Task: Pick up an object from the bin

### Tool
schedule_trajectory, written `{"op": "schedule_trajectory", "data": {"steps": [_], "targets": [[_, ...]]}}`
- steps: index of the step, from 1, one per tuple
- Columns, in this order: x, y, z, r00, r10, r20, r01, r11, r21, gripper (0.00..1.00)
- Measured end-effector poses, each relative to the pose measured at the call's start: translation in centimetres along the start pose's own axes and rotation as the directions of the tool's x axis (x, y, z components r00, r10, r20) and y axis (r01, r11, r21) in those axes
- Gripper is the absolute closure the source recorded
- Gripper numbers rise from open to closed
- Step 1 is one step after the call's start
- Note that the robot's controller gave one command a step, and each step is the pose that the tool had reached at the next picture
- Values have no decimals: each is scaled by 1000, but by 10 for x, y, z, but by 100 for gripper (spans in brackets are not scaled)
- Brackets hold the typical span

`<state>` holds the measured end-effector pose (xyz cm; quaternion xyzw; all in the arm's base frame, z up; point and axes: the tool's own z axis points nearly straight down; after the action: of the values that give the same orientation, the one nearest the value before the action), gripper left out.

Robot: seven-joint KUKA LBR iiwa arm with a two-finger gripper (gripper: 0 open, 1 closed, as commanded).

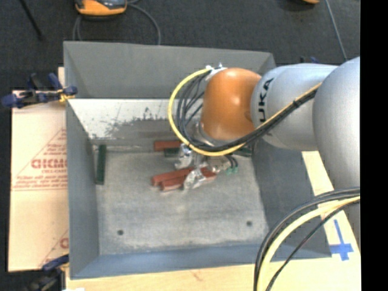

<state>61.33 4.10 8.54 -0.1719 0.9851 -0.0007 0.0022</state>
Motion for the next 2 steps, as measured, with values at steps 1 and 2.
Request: {"op": "schedule_trajectory", "data": {"steps": [1, 2], "targets": [[3, 1, -16, 1000, 1, -10, -1, 1000, -4, 100], [1, 0, -39, 1000, 1, -6, -1, 1000, -2, 100]]}}
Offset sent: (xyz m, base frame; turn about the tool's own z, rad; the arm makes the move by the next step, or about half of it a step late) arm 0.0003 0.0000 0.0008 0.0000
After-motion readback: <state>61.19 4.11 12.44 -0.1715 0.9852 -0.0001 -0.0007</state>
